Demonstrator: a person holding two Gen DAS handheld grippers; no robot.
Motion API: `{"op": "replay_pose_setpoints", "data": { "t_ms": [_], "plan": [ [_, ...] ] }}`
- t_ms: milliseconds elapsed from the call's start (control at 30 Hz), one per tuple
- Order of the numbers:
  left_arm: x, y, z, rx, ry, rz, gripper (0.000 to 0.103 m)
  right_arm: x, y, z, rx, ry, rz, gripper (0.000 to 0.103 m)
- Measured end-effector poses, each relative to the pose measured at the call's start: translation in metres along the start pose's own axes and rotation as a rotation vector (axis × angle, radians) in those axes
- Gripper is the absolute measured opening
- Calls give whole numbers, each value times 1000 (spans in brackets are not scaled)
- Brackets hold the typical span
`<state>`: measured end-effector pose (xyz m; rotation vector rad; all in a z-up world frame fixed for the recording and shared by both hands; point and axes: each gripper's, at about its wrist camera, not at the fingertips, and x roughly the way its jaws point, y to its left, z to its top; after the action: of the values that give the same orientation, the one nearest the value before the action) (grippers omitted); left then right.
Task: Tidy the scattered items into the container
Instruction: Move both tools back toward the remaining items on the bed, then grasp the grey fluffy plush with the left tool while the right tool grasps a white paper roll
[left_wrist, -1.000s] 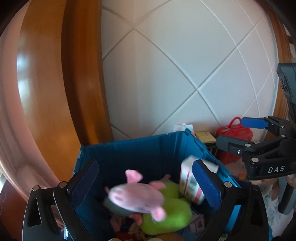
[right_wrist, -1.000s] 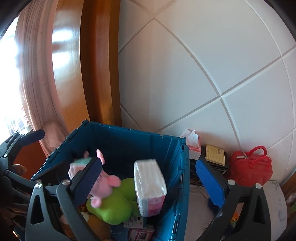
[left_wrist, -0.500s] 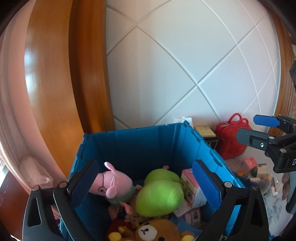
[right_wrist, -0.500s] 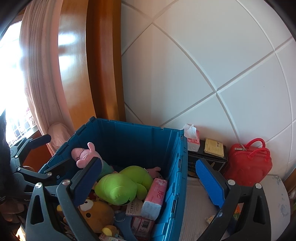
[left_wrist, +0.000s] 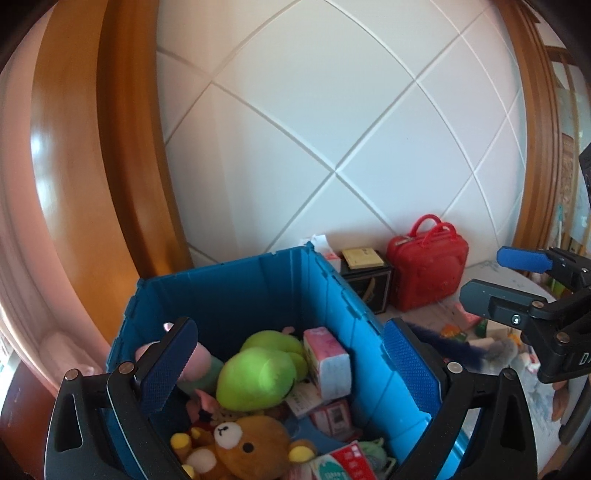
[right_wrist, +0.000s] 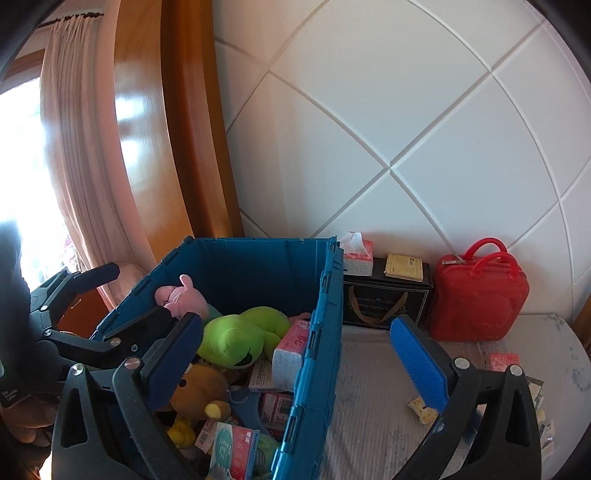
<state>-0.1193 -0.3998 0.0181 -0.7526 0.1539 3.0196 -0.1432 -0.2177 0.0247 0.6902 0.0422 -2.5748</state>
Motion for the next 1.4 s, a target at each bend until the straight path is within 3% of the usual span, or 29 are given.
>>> {"op": "replay_pose_setpoints", "data": {
  "t_ms": [233, 567, 1067, 1400],
  "plan": [
    [-10, -71, 3, 15, 14, -5, 102, -57, -57, -16, 54, -8, -16, 103],
    [-2, -195, 2, 8, 64, -67, 102, -119, -178, -66, 34, 37, -114, 103],
    [74, -374, -47, 81, 280, -200, 102, -178, -356, -190, 173, 217, -271, 103],
    [155, -476, -89, 206, 390, -271, 102, -180, -426, -260, 275, 315, -303, 103]
  ]
}}
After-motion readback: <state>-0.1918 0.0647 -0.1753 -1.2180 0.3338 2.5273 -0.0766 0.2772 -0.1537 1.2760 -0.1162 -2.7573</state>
